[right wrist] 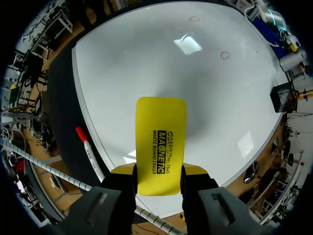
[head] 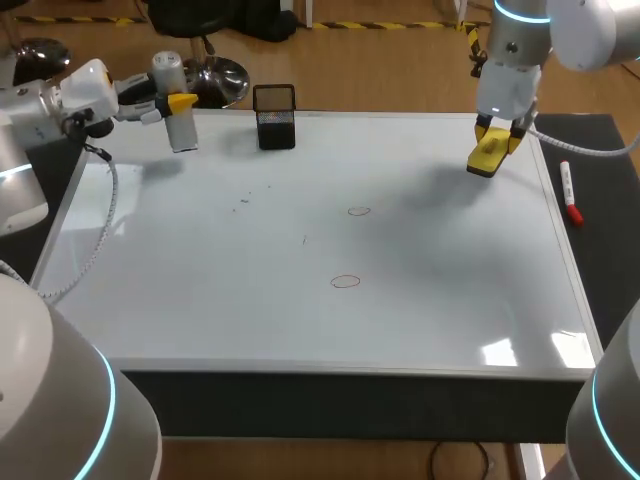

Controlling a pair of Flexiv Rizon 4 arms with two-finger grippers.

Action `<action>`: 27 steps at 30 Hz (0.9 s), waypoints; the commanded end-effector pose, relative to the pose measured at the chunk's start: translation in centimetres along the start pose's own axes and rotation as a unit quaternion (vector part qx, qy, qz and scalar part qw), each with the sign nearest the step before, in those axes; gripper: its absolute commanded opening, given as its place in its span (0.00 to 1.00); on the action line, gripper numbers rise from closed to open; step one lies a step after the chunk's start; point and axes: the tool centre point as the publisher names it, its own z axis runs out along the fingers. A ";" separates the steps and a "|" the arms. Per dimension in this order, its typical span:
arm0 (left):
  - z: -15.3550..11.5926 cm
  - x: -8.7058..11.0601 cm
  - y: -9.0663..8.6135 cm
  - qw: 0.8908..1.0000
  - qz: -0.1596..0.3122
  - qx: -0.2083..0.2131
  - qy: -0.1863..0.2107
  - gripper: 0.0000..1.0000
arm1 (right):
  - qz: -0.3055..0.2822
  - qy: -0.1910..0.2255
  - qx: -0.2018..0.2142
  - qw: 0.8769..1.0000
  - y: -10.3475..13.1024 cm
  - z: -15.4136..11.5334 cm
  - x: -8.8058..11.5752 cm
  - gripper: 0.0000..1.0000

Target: Pick up the inspection probe, press it on each red-marked spot on the whiteboard one by one, put down the probe, pick up the eraser, and wipe off all the red marks.

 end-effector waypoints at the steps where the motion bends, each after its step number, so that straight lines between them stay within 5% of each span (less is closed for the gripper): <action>1: 0.1 0.4 -0.3 1.000 0.001 -0.002 -0.009 0.00 | -0.001 0.002 0.001 1.000 -0.1 -0.1 0.0 0.00; 13: 0.1 0.4 -0.3 1.000 0.001 -0.002 -0.009 0.00 | -0.074 0.006 0.008 0.997 2.2 -1.8 -3.6 0.00; 27: 0.1 0.4 -0.3 1.000 0.001 -0.002 -0.009 0.00 | -0.190 -0.045 0.032 0.980 12.2 -3.0 -10.1 0.00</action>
